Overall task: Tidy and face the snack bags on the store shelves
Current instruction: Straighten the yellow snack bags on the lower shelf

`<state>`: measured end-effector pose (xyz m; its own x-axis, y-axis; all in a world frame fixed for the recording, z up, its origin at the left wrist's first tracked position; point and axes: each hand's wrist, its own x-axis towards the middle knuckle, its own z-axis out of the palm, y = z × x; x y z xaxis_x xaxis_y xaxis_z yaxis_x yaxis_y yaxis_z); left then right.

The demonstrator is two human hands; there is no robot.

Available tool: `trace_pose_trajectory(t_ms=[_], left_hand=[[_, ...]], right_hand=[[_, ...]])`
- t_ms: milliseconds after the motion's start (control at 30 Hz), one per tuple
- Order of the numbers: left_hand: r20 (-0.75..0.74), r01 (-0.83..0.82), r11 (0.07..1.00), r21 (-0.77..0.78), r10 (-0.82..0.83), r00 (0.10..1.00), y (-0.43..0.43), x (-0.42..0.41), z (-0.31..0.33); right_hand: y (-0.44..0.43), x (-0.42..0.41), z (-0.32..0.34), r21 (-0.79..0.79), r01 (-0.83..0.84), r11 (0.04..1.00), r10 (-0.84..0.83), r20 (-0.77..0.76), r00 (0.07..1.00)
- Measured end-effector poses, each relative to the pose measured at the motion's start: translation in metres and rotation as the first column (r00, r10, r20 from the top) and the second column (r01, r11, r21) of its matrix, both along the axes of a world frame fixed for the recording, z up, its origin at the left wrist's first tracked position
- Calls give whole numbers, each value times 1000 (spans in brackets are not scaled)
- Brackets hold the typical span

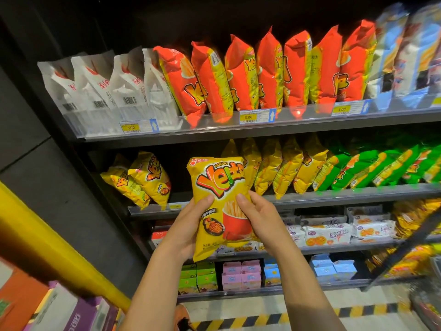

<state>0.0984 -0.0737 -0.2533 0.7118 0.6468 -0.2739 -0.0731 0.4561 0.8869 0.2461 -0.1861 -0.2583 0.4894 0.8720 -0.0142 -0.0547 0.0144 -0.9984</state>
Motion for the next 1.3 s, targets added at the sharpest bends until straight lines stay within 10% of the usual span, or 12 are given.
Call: trace_pose_trajectory(t_ms=[367, 567, 700, 933, 1300], left_hand=[[-107, -26, 968, 252, 54, 993, 24, -6, -15], [-99, -231, 947, 222, 257, 961, 66, -8, -30], [-142, -400, 865, 304, 456, 879, 106, -5, -41], [-156, -498, 750, 436, 608, 779, 163, 38, -59], [-402, -434, 672, 600, 722, 563, 202, 74, -74]], right_hand=[[27, -1, -16, -62, 49, 997, -44, 71, 996], [56, 14, -15, -178, 68, 982, 0, 355, 935], [85, 38, -10, -120, 286, 951, -55, 842, 536], [140, 68, -20, -85, 447, 890, 52, 995, 85], [171, 75, -45, -90, 542, 836, 165, 982, -91]])
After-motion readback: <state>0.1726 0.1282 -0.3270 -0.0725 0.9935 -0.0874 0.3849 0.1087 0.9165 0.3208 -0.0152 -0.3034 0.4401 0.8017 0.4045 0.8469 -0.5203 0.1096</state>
